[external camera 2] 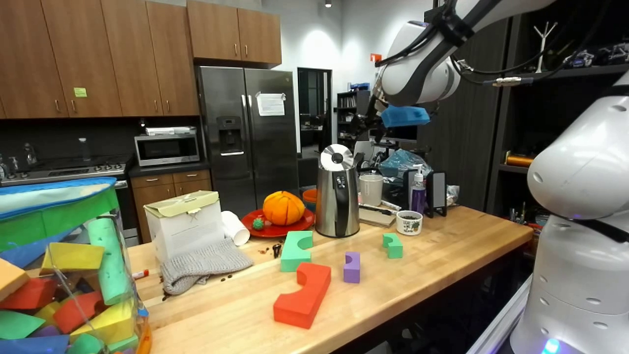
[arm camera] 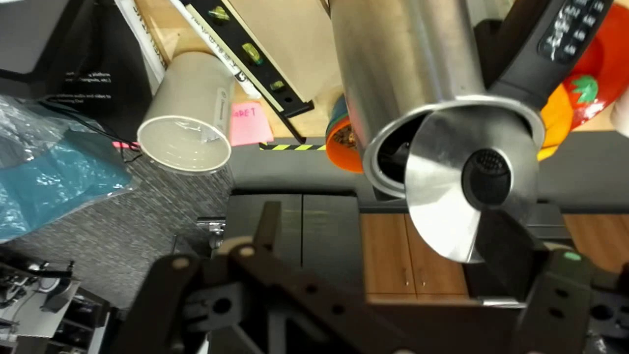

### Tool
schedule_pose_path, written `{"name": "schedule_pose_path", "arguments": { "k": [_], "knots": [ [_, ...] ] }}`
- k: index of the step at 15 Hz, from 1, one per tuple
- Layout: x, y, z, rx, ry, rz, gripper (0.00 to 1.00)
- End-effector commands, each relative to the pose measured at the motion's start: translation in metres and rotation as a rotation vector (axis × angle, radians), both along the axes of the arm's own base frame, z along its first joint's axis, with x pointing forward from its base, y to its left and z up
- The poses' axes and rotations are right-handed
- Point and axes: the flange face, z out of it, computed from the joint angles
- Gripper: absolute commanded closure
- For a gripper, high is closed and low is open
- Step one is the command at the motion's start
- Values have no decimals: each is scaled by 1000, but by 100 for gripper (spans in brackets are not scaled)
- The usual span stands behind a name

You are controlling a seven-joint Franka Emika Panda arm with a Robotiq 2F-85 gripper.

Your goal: Open the electric kettle, then close it

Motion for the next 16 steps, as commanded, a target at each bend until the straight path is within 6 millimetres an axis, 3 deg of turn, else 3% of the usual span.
{"name": "schedule_pose_path", "arguments": {
  "k": [1, 8, 16],
  "knots": [
    [29, -2, 5, 52, -69, -96, 0],
    [55, 1, 4, 65, -105, -161, 0],
    [52, 12, 4, 44, -100, -176, 0]
  ]
}}
